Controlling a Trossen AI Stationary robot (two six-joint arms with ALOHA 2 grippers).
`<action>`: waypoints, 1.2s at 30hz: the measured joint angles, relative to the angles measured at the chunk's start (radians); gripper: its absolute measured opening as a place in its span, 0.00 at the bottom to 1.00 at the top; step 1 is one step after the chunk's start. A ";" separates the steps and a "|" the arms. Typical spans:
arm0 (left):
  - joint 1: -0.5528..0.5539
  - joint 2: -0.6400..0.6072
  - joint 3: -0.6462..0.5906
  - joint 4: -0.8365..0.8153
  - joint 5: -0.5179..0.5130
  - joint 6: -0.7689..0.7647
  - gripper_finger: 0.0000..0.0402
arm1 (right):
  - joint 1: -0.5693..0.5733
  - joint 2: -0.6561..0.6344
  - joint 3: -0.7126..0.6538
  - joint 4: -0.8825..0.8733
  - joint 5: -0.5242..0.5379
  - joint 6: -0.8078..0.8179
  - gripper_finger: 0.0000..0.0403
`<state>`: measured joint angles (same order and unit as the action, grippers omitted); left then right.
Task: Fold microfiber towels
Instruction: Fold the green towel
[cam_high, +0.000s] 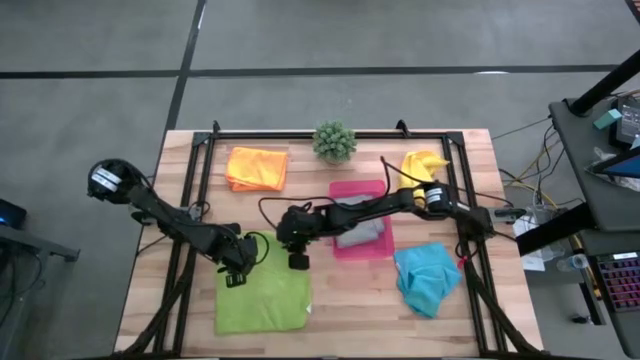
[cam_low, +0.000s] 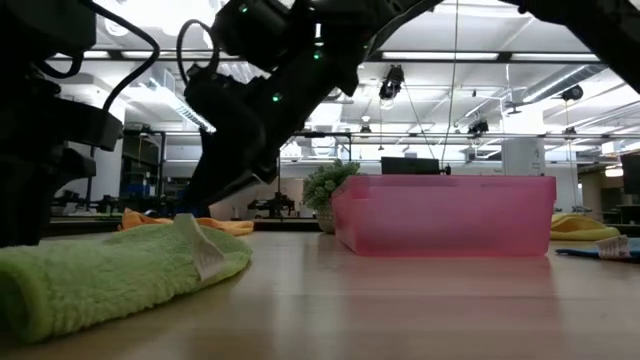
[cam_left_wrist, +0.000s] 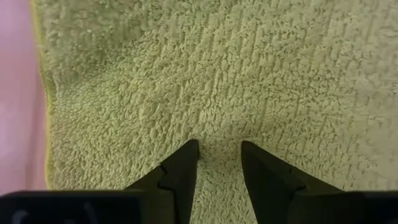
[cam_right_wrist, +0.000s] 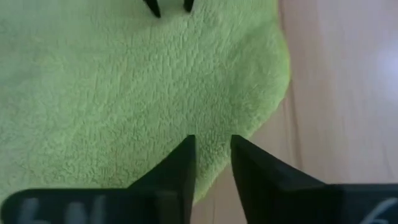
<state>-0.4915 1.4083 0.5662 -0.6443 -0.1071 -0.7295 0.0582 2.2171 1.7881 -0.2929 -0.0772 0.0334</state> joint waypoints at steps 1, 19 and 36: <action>0.000 0.000 0.000 -0.001 -0.010 0.000 0.28 | 0.000 0.012 0.015 -0.016 0.000 0.000 0.26; 0.001 0.001 -0.001 0.006 -0.036 -0.001 0.28 | 0.065 0.098 0.172 -0.066 -0.114 -0.078 0.12; 0.001 0.001 -0.001 0.009 -0.047 -0.023 0.28 | 0.033 0.040 0.138 -0.099 -0.106 -0.050 0.25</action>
<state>-0.4904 1.4097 0.5648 -0.6353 -0.1545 -0.7528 0.0908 2.2575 1.9259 -0.3917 -0.1836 -0.0170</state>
